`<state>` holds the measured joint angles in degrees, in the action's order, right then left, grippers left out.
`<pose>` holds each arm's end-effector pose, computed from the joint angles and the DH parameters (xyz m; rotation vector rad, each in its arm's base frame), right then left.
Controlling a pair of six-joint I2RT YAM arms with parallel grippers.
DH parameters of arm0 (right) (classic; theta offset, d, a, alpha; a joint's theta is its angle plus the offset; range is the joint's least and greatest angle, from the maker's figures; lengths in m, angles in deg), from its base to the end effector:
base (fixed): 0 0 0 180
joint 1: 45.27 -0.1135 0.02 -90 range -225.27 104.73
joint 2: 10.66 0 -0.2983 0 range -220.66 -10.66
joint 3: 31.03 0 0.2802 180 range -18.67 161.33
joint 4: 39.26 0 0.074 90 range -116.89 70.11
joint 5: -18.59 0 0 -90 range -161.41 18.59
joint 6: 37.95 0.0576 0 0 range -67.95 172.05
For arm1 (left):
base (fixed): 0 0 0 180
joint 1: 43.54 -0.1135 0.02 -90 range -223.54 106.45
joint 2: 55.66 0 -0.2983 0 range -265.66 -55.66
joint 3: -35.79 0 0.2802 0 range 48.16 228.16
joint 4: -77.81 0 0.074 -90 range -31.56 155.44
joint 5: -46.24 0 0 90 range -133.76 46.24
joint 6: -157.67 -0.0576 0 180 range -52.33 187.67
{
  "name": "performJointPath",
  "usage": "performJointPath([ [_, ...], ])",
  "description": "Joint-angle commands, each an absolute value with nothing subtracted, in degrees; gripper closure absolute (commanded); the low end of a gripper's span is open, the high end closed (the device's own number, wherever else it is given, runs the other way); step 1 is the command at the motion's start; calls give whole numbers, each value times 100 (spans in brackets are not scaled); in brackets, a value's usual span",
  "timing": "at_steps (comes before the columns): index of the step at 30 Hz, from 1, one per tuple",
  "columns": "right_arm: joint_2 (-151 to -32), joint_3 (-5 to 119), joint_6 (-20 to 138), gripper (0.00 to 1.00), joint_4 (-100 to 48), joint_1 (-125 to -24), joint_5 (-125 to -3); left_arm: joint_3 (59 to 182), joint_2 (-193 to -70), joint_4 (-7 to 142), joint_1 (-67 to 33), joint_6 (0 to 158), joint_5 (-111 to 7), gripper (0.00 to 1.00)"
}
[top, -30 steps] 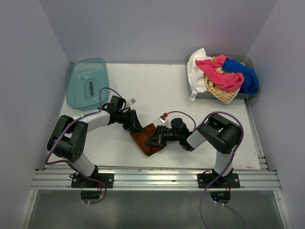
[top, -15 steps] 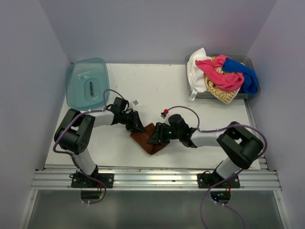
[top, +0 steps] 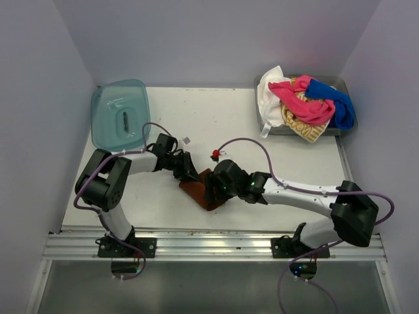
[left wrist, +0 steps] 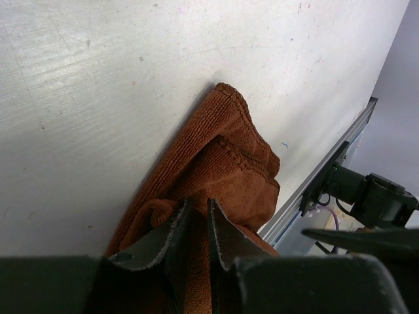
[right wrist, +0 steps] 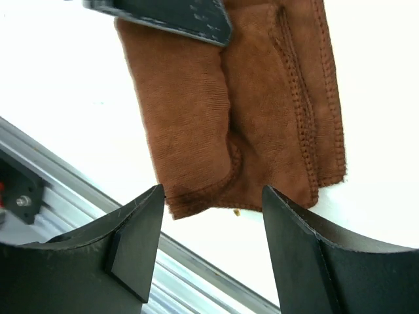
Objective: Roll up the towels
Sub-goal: Roll the towel
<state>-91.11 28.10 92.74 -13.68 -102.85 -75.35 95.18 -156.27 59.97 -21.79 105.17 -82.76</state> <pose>0.1756 0.2692 0.2098 -0.3352 2.4900 0.6938 0.3086 -0.1622 0.1202 -0.1098 2.7617 -1.2231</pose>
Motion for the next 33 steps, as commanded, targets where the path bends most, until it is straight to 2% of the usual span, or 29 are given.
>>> performJointPath([
  [1,-9046,3606,8625,36,-414,-10722,-8924,9359,-15875,5894,-2096,10370,-7839,80],
  [6,-9870,4565,7562,38,114,-11643,-9864,9395,-15875,5876,-2069,10370,-7839,81],
  [12,-11004,5498,6542,37,343,-12225,-10638,9465,-15875,5815,-2060,10371,-7847,81],
  [18,-11472,5674,6146,37,255,-12279,-11043,9544,-15884,5736,-2043,10335,-7847,81],
  [33,-12078,5815,5408,39,-132,-12340,-11175,9553,-15910,5745,-2052,10344,-7882,81],
])
